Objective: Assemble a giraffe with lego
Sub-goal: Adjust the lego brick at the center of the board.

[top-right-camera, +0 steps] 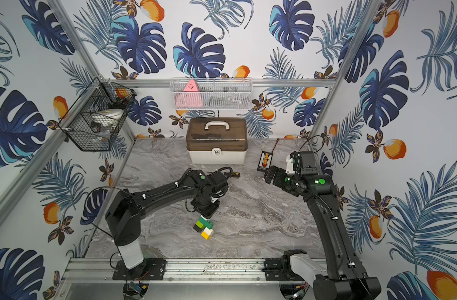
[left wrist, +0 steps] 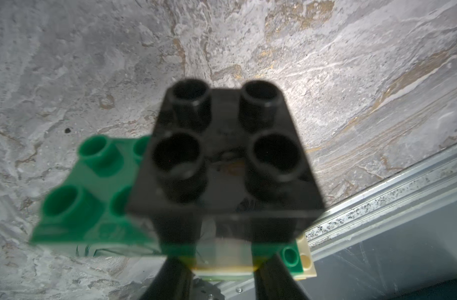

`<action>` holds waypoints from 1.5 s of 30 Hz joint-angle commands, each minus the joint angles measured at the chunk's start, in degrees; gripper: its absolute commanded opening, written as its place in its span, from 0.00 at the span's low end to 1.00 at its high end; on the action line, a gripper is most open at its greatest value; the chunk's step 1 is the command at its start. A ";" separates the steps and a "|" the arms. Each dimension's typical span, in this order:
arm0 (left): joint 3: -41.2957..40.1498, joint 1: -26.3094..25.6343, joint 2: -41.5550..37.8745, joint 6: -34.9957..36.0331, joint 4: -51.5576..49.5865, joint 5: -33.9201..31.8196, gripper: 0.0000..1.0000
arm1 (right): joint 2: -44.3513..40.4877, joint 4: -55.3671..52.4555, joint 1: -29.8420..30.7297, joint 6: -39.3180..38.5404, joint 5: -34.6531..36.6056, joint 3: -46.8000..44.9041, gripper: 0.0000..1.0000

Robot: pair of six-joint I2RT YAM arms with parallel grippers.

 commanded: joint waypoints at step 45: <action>3.93 0.58 4.51 -2.77 -3.72 -1.07 0.75 | -0.53 1.46 2.96 -7.62 10.27 0.90 0.99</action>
